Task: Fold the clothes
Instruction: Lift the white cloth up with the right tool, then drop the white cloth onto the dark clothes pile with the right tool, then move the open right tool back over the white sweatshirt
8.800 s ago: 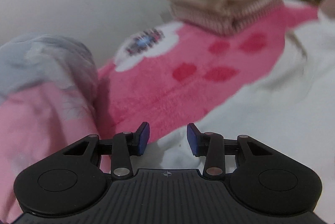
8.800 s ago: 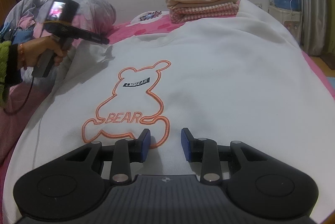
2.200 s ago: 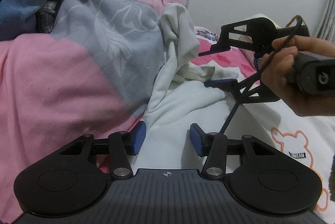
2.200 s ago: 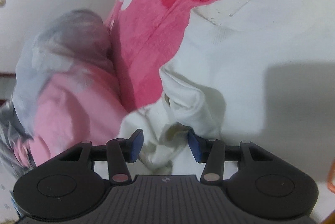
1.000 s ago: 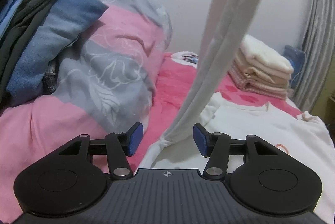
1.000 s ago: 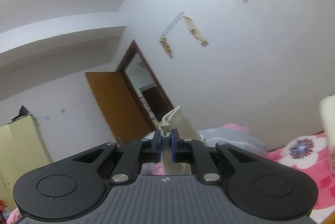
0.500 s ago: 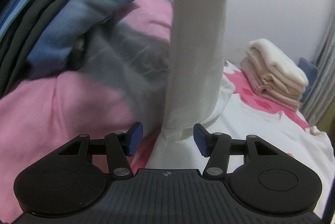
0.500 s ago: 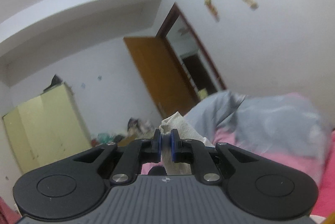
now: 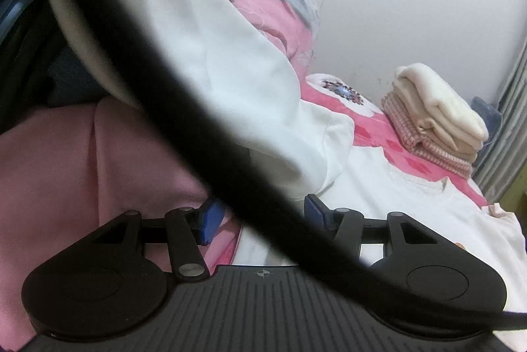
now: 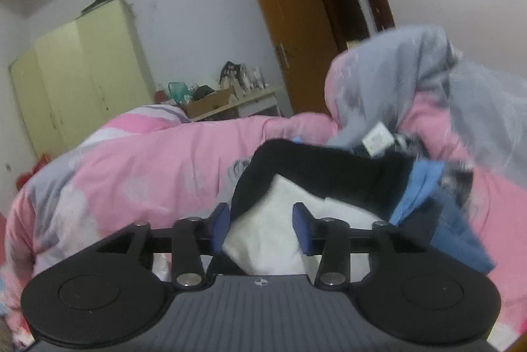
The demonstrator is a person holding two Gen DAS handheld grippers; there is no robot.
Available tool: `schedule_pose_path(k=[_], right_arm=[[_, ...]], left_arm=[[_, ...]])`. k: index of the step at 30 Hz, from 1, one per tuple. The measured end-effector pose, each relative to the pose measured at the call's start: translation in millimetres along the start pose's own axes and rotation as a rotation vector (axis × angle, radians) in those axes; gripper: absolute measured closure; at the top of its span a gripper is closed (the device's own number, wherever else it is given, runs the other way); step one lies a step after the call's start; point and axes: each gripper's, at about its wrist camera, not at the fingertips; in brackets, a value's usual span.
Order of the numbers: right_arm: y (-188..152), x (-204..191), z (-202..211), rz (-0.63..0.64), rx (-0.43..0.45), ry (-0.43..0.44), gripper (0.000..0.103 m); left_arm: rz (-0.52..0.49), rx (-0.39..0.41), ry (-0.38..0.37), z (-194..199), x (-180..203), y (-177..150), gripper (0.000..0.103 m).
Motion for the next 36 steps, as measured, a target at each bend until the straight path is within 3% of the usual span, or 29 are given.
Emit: schedule_pose_path(k=[8, 12, 16, 21, 24, 31, 36], right_arm=[[-6.7, 54.0, 105.0, -0.18, 0.222, -0.078, 0.049], [-53.0, 74.8, 173.4, -0.244, 0.254, -0.171, 0.049], [-125.7, 85.0, 213.8, -0.325, 0.241, -0.297, 0.049], [-213.7, 93.4, 194.9, -0.477, 0.187, -0.336, 0.055], [-242.4, 82.6, 157.2, -0.448, 0.111, -0.366, 0.059], [-248.9, 54.1, 73.0, -0.212, -0.064, -0.496, 0.071], [-249.9, 55.0, 62.3, -0.228, -0.067, -0.499, 0.071]], left_arm=[[0.0, 0.016, -0.015, 9.1, -4.6, 1.1, 0.05], [-0.016, 0.043, -0.03, 23.2, -9.5, 4.1, 0.05], [-0.018, 0.087, -0.023, 46.1, -17.2, 12.7, 0.05], [0.001, 0.17, -0.011, 75.5, -28.1, 29.8, 0.05], [-0.003, 0.222, -0.014, 85.1, -27.6, 42.3, 0.05], [0.041, 0.292, -0.034, 85.8, -24.1, 63.7, 0.05], [0.028, 0.278, -0.069, 86.1, -19.9, 57.2, 0.05]])
Point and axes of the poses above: each gripper's, at about its wrist camera, not at the fingertips, and z roughly against the way its jaws point, x to its right, y to its top, and after that the axes turned 7 degrees about -x, right-handed
